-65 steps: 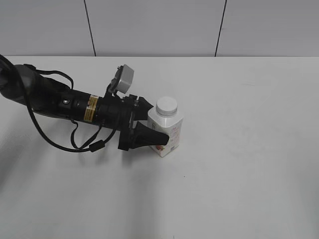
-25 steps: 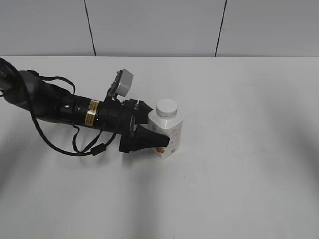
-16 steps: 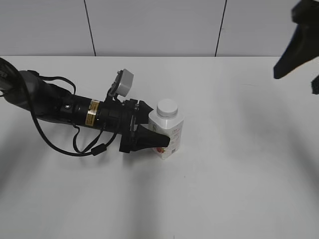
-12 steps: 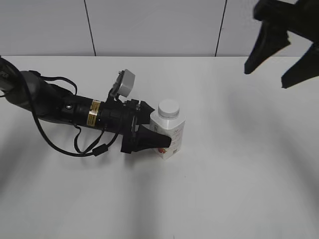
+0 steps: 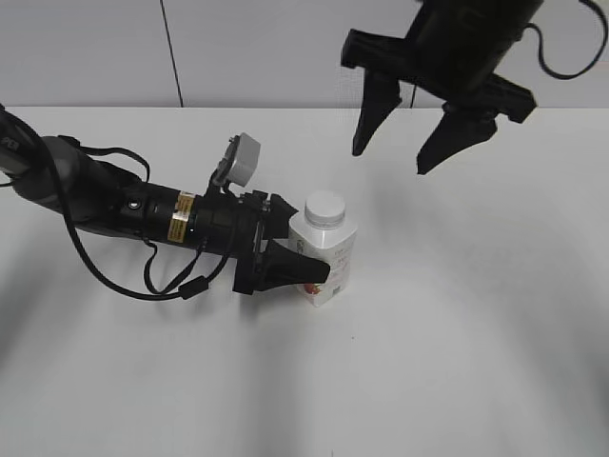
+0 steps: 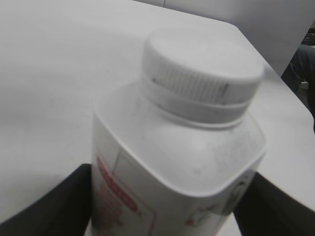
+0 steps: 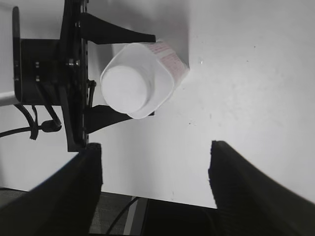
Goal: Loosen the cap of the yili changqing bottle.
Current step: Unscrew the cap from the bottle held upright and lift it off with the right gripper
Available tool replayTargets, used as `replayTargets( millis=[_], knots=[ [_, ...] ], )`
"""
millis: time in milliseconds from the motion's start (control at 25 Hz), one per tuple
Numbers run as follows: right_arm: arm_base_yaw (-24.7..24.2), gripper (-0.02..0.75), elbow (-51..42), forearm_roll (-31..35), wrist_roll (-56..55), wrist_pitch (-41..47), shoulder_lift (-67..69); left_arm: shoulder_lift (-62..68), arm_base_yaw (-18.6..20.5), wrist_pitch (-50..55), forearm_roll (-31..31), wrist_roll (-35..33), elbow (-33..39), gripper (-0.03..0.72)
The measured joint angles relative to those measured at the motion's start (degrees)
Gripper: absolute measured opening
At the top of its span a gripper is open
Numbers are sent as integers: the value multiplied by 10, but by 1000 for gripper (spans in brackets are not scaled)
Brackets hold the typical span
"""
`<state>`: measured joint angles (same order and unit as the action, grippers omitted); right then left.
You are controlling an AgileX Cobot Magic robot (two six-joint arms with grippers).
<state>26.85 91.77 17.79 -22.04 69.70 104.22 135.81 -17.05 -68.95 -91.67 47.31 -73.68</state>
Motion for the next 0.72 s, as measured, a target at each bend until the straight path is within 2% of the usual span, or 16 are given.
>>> replayTargets(
  millis=[400,720],
  knots=[
    [43,535,75,-18,-30,0,91,0,-2,8,11,0,0,506],
    [58,536,92,-25,-40,0,130,0,-2,10,15,0,0,505]
  ],
)
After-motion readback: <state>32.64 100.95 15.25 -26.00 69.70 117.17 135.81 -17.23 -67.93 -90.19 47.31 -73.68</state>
